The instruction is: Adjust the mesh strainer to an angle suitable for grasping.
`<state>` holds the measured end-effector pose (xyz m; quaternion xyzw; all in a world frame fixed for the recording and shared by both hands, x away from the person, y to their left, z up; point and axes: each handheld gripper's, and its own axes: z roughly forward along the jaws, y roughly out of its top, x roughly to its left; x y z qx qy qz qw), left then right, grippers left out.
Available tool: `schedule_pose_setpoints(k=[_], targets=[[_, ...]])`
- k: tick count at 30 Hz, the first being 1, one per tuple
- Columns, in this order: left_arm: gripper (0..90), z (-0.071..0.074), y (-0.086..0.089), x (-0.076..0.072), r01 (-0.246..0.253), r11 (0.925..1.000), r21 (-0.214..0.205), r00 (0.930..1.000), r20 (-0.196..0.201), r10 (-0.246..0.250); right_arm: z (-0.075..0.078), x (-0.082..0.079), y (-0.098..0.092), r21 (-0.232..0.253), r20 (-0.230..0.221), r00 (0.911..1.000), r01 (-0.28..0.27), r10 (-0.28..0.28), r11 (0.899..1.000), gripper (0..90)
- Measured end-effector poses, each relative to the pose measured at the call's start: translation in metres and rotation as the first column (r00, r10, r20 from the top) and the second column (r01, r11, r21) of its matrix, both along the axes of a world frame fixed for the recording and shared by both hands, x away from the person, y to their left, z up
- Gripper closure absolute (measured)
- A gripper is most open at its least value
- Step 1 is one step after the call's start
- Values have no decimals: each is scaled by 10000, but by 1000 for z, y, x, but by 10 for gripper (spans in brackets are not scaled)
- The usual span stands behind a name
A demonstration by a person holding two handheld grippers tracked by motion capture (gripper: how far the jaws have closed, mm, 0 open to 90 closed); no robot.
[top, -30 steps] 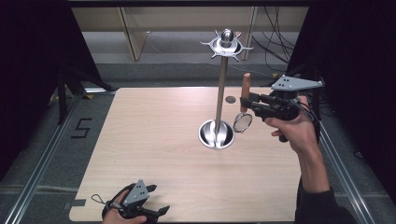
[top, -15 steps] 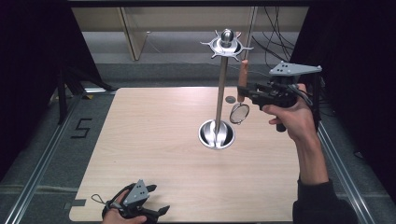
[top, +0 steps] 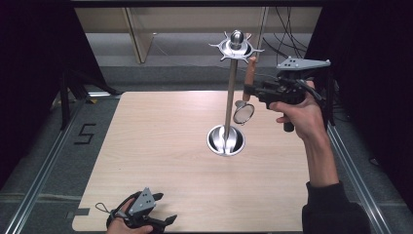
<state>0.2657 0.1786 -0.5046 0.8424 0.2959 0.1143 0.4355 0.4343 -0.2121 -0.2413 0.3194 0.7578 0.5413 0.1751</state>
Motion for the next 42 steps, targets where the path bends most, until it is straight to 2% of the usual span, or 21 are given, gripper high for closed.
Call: schedule_pose_setpoints(k=[2, 3, 5, 9, 10, 11, 13, 15, 16, 18, 19, 22, 23, 25, 29, 31, 34, 36, 39, 40, 42], targets=[[147, 0, 0, 0, 53, 10000, 32, 10000, -62, -53, 1, 1, 1, -37, 56, 10000, 1, -1, 10000, 692], [147, 0, 1, 2, 229, 9996, 154, 9996, 150, -231, 2, 2, 1, -47, -60, 9999, 89, -89, 9999, 692], [147, 0, 0, 0, 26, 10000, 33, 10000, -40, -26, 2, 3, 2, -83, -13, 10000, 51, -51, 10000, 692], [147, 0, 1, 0, 23, 10000, 43, 10000, 33, -23, 2, 4, 5, -117, -185, 9998, 102, -104, 9999, 691], [147, 0, 0, 0, 0, 10000, -24, 10000, 1, 0, 1, 6, 5, -218, 29, 9999, 118, -118, 9997, 692], [147, 0, 0, 0, 8, 10000, -65, 9999, -113, -9, 2, 5, 6, -201, -187, 9997, 157, -161, 9997, 691], [147, 0, 0, 0, 42, 10000, 43, 10000, -59, -42, 1, 7, 7, -231, -114, 9998, 167, -170, 9996, 691], [147, 0, -1, 0, 17, 9999, -136, 10000, -46, -17, 1, 8, 7, -215, -109, 9999, 117, -119, 9997, 691], [147, 1, 0, 1, 154, 9999, -39, 9998, 105, -154, 1, 7, 8, -241, -227, 9996, 179, -184, 9996, 691], [147, 1, 1, 1, 207, 9997, 102, 9998, 79, -208, 0, 9, 8, -260, -214, 9996, 196, -201, 9995, 691], [147, 1, 1, 1, 202, 9997, 142, 9998, 89, -203, -1, 10, 9, -256, -68, 9998, 160, -162, 9995, 692], [147, 0, -1, -1, 1, 9999, -161, 10000, -59, -2, -1, 10, 10, -364, -198, 9995, 233, -240, 9991, 691], [147, 0, 0, 0, 30, 10000, 33, 10000, -75, -30, -1, 10, 11, -361, -242, 9994, 228, -237, 9991, 691], [147, 1, 0, 0, 26, 10000, 44, 10000, -76, -26, -2, 11, 10, -423, -77, 9998, 173, -177, 9990, 690], [147, 0, 0, 0, 52, 10000, 45, 10000, -36, -52, -3, 12, 10, -613, -125, 9994, 311, -319, 9976, 690], [147, 0, -1, 0, -6, 9999, -133, 10000, -37, 5, -4, 12, 11, -494, -193, 9991, 359, -369, 9981, 692], [147, 0, -1, -1, -6, 9999, -130, 10000, -56, 5, -4, 12, 13, -419, -264, 9993, 272, -283, 9988, 686], [147, 1, 0, 0, 132, 9999, -69, 9999, 96, -131, -5, 11, 13, -283, -327, 9987, 374, -383, 9989, 667], [147, 0, 0, -1, 9, 9999, -109, 10000, -30, -9, -5, 8, 9, -205, -91, 9992, 395, -397, 9990, 645], [147, 0, 0, 0, 39, 10000, 13, 10000, -90, -39, -5, 8, 9, -205, -91, 9992, 395, -397, 9990, 645], [147, 0, 0, 0, 21, 10000, -8, 10000, 6, -21, -4, 4, 7, -180, -81, 9989, 463, -465, 9988, 632]])
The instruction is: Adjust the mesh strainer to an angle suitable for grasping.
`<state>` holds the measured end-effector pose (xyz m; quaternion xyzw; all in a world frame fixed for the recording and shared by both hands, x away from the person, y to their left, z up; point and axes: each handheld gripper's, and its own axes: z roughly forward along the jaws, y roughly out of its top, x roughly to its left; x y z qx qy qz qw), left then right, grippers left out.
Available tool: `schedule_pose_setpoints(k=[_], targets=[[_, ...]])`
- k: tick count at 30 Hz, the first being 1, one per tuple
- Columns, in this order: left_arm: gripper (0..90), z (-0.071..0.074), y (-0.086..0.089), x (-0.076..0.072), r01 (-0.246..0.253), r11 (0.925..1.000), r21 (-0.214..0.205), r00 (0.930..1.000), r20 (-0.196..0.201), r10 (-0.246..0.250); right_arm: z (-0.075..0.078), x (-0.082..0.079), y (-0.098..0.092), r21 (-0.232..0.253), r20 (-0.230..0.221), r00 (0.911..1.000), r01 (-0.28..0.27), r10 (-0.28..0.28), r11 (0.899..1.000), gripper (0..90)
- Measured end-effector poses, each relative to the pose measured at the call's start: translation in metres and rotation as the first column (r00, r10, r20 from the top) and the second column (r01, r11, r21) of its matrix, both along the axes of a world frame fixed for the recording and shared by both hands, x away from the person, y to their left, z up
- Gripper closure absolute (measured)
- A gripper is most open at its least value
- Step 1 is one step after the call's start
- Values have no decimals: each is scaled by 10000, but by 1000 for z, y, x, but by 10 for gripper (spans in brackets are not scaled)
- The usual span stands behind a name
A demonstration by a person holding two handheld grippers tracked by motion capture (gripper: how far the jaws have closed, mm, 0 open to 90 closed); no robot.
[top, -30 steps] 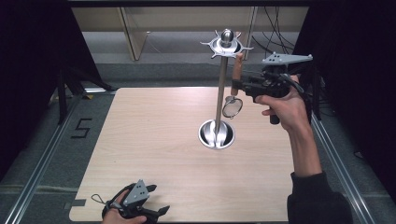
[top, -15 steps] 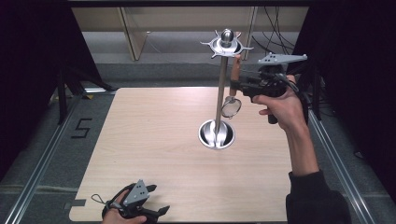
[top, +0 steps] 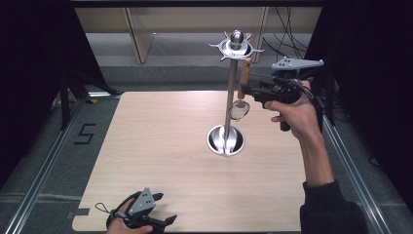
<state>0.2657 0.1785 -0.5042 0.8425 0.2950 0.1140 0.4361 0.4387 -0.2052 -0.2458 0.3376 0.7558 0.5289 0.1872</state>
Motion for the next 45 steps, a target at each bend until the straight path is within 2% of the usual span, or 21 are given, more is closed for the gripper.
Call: schedule_pose_setpoints(k=[2, 3, 5, 6, 9, 12, 13, 14, 16, 23, 24, 26, 27, 28, 29, 31, 33, 37, 39, 40, 45], targets=[[147, -1, -1, -1, -3, 9998, -207, 10000, -89, 1, 1, -3, -2, -120, 50, 9999, 130, -130, 9998, 620], [147, 0, 0, 0, 25, 10000, 58, 9999, -139, -24, 2, -6, -4, 48, -9, 10000, 86, -86, 10000, 597], [147, 0, 0, 0, 40, 10000, 16, 10000, 3, -40, 2, -6, -5, 75, 4, 10000, -67, 67, 9999, 586], [147, 1, 1, 1, 155, 9998, 85, 9998, 115, -156, 1, -7, -7, -25, 256, 9996, -67, 68, 10000, 576], [147, 0, 0, 0, 15, 10000, 44, 10000, -83, -14, 0, -12, -11, 21, 72, 9999, 128, -128, 9999, 556], [147, 0, 0, 0, 8, 10000, 52, 10000, -51, -8, -5, -14, -15, 153, 365, 9992, 175, -181, 9997, 531], [147, 0, 0, 0, 16, 10000, 62, 10000, -77, -16, -6, -16, -15, 182, 183, 9995, 270, -273, 9995, 518], [147, 0, 1, 0, 31, 10000, 65, 10000, -61, -31, -8, -16, -17, 110, 408, 9989, 242, -247, 9996, 512], [147, 0, 1, 0, 18, 10000, 81, 10000, -23, -18, -12, -19, -18, 257, 347, 9990, 281, -290, 9993, 504], [147, 0, 0, 1, 65, 10000, 64, 10000, -21, -65, -24, -31, -21, -154, 588, 9981, 173, -164, 9997, 494], [147, 0, 1, 1, 152, 9999, 53, 9998, 107, -153, -26, -34, -21, -311, 696, 9974, 209, -187, 9993, 493], [147, -1, 0, 1, 77, 9999, -146, 10000, 38, -76, -28, -35, -21, -217, 773, 9969, 188, -171, 9996, 493], [147, 0, 1, 1, 27, 10000, 73, 10000, -57, -26, -29, -36, -21, -320, 954, 9953, 219, -188, 9992, 493], [147, 0, 1, 1, 30, 10000, 31, 10000, -57, -30, -31, -38, -21, -407, 673, 9976, 176, -149, 9990, 492], [147, -1, 0, 1, 61, 9998, -185, 10000, 3, -61, -33, -38, -20, -557, 878, 9961, 164, -114, 9983, 489], [147, -1, 0, 1, 99, 9999, -139, 9999, 79, -97, -36, -39, -20, -659, 909, 9958, 185, -125, 9977, 482], [147, 1, 1, 0, -4, 9999, 129, 10000, -29, 5, -39, -41, -20, -572, 858, 9962, 173, -124, 9982, 459], [147, 0, 0, 0, -43, 10000, -86, 9998, -194, 41, -47, -45, -21, -436, 853, 9962, 235, -197, 9988, 407], [147, -1, 0, 1, 37, 9999, -159, 10000, -1, -37, -52, -50, -22, -249, 655, 9976, 249, -233, 9994, 407], [147, -1, 1, 2, 145, 9999, -20, 9999, 63, -144, -54, -51, -23, -251, 763, 9970, 163, -143, 9996, 407], [147, 0, 1, 1, 115, 9999, 21, 9999, -3, -115, -69, -56, -26, 160, 691, 9975, 155, -166, 9998, 407]])
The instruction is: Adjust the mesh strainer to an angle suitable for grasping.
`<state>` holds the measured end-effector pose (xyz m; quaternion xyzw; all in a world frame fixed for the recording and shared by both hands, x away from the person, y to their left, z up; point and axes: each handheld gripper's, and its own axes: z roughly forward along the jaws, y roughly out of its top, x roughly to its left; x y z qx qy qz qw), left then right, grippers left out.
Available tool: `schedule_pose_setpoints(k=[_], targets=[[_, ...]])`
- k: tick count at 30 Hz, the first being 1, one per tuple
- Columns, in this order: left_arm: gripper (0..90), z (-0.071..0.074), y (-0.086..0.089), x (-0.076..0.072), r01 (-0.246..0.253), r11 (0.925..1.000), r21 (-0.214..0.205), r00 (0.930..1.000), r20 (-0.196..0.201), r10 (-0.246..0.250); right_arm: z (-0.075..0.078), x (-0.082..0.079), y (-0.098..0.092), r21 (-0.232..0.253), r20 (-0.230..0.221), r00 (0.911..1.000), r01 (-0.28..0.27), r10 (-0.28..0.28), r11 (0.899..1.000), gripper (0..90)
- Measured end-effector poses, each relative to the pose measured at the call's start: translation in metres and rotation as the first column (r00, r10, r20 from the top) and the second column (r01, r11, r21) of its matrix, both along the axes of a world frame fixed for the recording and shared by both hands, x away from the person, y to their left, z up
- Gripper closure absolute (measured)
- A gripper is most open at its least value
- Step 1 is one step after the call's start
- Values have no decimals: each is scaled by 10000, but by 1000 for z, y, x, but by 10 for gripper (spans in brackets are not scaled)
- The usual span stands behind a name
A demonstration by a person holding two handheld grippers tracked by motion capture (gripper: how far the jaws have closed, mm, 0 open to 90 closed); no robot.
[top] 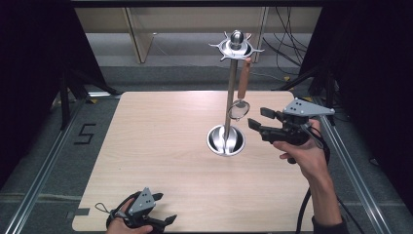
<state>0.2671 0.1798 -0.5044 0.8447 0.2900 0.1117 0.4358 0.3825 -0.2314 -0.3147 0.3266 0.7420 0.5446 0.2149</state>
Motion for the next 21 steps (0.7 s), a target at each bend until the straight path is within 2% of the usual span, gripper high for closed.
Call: schedule_pose_setpoints(k=[1, 2, 3, 4, 6, 7, 10, 12, 13, 14, 15, 16, 17, 18, 19, 20, 21], targets=[[147, -1, -1, -1, -165, 9998, -117, 9998, -105, 164, -3, 1, -1, 38, 23, 10000, -74, 73, 10000, 410], [147, -1, -1, -1, -175, 9998, -137, 9998, -119, 173, -6, 0, -1, -59, -234, 9997, -81, 80, 10000, 406], [147, -1, -1, -1, -191, 9997, -156, 9997, -125, 189, -8, 1, -3, -216, -171, 9997, -164, 161, 9996, 405], [147, -1, -1, -1, -191, 9997, -153, 9997, -123, 189, -8, 0, -3, -108, -306, 9994, -147, 143, 9998, 402], [147, 0, 0, 0, -26, 10000, -69, 10000, 37, 26, -10, -1, -6, -392, -87, 9999, -152, 149, 9991, 391], [147, 0, -1, 0, -41, 10000, -90, 10000, 17, 41, -10, -3, -7, -397, -217, 9997, -81, 73, 9992, 391], [147, 0, -1, 0, 19, 10000, -7, 10000, -45, -19, -13, -3, -13, -494, -120, 9999, -106, 100, 9987, 385], [147, 0, -1, 0, -53, 10000, -66, 10000, 78, 53, -18, -4, -16, -463, -375, 9993, -92, 74, 9989, 381], [147, -1, -2, -1, -174, 9997, -196, 9998, -5, 174, -18, -4, -16, -463, -375, 9993, -92, 74, 9989, 381], [147, 0, -1, -1, -148, 9999, 36, 9999, 1, 148, -21, -4, -16, -374, -365, 9993, -8, -6, 9993, 380], [147, 0, -2, -2, -171, 9998, -144, 9998, -53, 170, -24, -3, -17, -552, -471, 9989, -107, 81, 9984, 379], [147, 0, -2, -2, -134, 9998, -122, 9999, -6, 133, -26, -3, -16, -585, -599, 9982, -25, -10, 9983, 379], [147, 1, -1, -1, -19, 10000, -37, 10000, 98, 19, -29, -2, -16, -664, -536, 9985, -122, 86, 9977, 378], [147, 1, -1, -1, -49, 10000, -54, 10000, 73, 49, -32, -3, -16, -666, -800, 9968, -58, 4, 9978, 377], [147, 0, -1, -1, -68, 9999, -78, 9999, 97, 69, -35, -1, -16, -809, -687, 9976, -119, 63, 9967, 375], [147, 0, -1, -1, -46, 10000, -64, 9999, 95, 47, -37, -1, -16, -836, -924, 9957, -81, 3, 9965, 373], [147, 0, -1, -1, -66, 9999, -89, 10000, 67, 67, -40, 1, -16, -912, -777, 9970, -116, 45, 9958, 370]])
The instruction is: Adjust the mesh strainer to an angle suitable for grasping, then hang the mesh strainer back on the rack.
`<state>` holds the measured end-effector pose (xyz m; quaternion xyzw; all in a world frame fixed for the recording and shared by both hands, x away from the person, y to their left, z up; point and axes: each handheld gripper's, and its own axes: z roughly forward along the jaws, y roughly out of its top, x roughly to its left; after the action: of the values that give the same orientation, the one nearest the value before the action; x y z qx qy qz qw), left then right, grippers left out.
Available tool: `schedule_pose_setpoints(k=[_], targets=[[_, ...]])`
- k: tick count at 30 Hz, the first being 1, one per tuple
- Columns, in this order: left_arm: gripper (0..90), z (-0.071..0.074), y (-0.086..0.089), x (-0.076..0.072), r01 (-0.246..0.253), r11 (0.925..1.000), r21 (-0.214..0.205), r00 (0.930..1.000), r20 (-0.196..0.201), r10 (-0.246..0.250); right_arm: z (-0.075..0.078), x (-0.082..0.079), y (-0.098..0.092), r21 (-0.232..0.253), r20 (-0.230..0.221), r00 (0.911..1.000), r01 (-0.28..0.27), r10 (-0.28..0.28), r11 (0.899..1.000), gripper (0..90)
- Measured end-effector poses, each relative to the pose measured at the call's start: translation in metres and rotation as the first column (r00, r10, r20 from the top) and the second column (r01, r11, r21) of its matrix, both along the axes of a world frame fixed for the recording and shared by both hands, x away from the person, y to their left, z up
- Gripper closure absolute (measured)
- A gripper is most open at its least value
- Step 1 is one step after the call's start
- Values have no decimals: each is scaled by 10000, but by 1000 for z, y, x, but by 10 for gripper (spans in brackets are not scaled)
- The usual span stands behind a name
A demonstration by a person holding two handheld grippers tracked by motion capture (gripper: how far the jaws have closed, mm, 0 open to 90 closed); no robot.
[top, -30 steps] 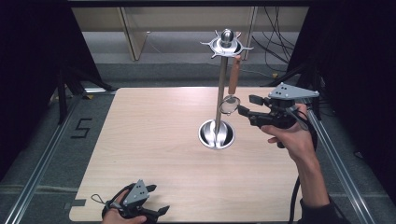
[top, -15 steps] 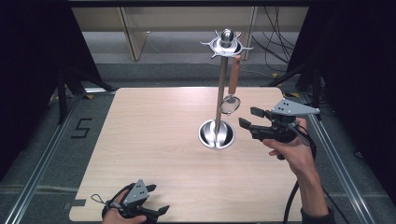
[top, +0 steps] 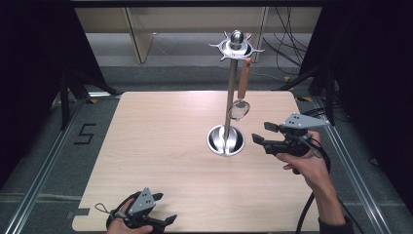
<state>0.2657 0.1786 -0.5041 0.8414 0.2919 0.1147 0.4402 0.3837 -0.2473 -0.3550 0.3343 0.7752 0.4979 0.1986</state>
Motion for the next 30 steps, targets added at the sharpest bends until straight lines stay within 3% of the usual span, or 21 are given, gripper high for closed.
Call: schedule_pose_setpoints(k=[1, 4, 5, 6, 7, 8, 10, 12, 14, 15, 16, 17, 19, 20, 21, 22, 25, 29, 30], targets=[[147, 0, 0, 0, -3, 10000, -3, 10000, 14, 3, -2, -1, 1, 65, -249, 9996, 122, -120, 9999, 366], [147, 0, -1, -2, -153, 9999, -64, 9998, -137, 152, -9, 1, 3, -129, -323, 9995, -66, 61, 9999, 361], [147, 0, -1, -2, -131, 9998, -152, 9997, -203, 128, -11, 0, 5, -56, -619, 9981, -15, 12, 10000, 358], [147, 1, 0, -2, -62, 10000, 62, 9996, -291, 64, -13, 0, 6, -192, -602, 9981, -106, 95, 9998, 356], [147, 0, 0, -2, -70, 10000, 59, 9998, -177, 71, -16, 2, 7, -259, -424, 9989, -188, 176, 9995, 354], [147, -1, -1, -2, -127, 9996, -246, 9998, -170, 122, -16, 2, 8, -316, -555, 9983, -196, 178, 9993, 350], [147, -1, -1, -2, -137, 9996, -230, 9998, -173, 133, -18, 3, 9, -224, -515, 9984, -241, 230, 9995, 346], [147, 0, 0, -2, -89, 10000, -8, 9998, -149, 88, -20, 2, 9, -204, -772, 9969, -172, 156, 9996, 342], [147, 1, 1, -2, -79, 10000, 42, 9999, -71, 79, -23, 4, 10, -182, -568, 9981, -233, 222, 9996, 338], [147, 1, 1, -2, 51, 9999, 157, 10000, -69, -50, -23, 3, 10, -285, -739, 9969, -287, 265, 9992, 337], [147, 1, 0, -2, 74, 10000, 44, 10000, 39, -74, -26, 3, 12, -78, -815, 9963, -273, 266, 9996, 337], [147, 1, -1, -3, -38, 10000, -15, 9999, -126, 38, -26, 3, 12, -223, -1007, 9946, -280, 256, 9994, 335], [147, 1, -1, -4, -45, 9998, -189, 10000, -58, 44, -30, 4, 14, -215, -891, 9959, -143, 124, 9997, 330], [147, 1, 0, -4, -47, 9998, -198, 10000, -28, 46, -30, 4, 13, -311, -1108, 9936, -254, 218, 9992, 330], [147, 2, 1, -3, -14, 10000, -37, 10000, -6, 14, -31, 5, 13, -342, -856, 9960, -301, 271, 9990, 329], [147, 0, 0, -2, 68, 9997, -236, 9998, 162, -64, -31, 3, 13, -436, -1034, 9943, -326, 279, 9985, 328], [147, 2, 2, -3, 99, 9999, 77, 9999, 92, -100, -35, 3, 13, -380, -1158, 9930, -284, 238, 9989, 324], [147, 0, 0, -3, -7, 9996, -283, 10000, 39, 8, -39, 2, 13, -355, -1336, 9906, -356, 306, 9987, 322], [147, 0, 1, -2, 101, 9999, -102, 9999, 115, -100, -41, 1, 14, -341, -1349, 9906, -293, 245, 9990, 320]])
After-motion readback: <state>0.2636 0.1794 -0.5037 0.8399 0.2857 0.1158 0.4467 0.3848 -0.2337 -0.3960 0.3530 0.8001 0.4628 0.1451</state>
